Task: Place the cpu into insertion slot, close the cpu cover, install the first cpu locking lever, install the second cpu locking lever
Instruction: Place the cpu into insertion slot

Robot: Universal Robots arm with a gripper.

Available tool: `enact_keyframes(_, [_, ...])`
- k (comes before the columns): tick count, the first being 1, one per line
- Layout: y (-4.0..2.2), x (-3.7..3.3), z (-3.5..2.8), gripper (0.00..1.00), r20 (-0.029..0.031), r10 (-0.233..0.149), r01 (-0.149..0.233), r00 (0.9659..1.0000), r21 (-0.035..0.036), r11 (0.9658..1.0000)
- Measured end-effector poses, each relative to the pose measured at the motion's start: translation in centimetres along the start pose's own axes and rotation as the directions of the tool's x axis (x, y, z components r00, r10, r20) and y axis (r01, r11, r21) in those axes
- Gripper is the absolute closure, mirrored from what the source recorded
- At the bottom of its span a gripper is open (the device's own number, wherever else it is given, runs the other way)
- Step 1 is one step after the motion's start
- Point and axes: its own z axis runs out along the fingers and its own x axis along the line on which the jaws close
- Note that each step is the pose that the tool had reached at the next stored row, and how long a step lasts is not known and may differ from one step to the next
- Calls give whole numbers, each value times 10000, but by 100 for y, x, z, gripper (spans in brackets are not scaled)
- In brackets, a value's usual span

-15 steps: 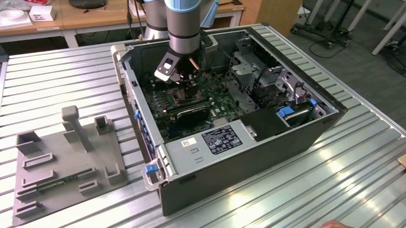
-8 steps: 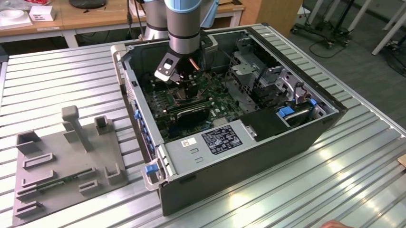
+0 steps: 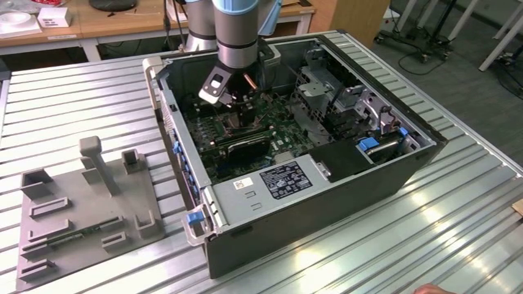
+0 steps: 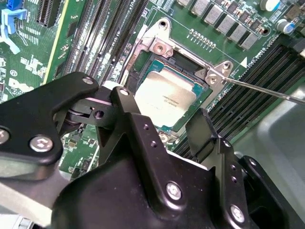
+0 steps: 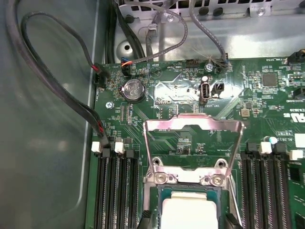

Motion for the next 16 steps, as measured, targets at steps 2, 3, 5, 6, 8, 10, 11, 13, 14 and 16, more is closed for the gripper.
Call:
enact_keyframes(2, [2,1,-22,33,0,0,0,10000,0,10000])
enact_keyframes(3, [3,1,-37,33,0,0,0,10000,0,10000])
enact_keyframes(5, [6,2,-69,33,-1,0,0,10000,-1,10000])
enact_keyframes(6, [7,2,-85,33,0,0,0,10000,0,10000])
enact_keyframes(8, [10,3,-114,33,1,0,0,10000,1,10000])
enact_keyframes(10, [10,4,-114,33,-3,0,0,10000,-2,10000])
enact_keyframes(11, [10,4,-115,33,-3,0,0,10000,-2,10000])
enact_keyframes(13, [10,3,-117,33,0,0,0,10000,0,10000])
enact_keyframes(14, [10,3,-118,33,-1,0,0,10000,-1,10000])
enact_keyframes(16, [10,4,-119,34,-1,0,0,10000,0,10000])
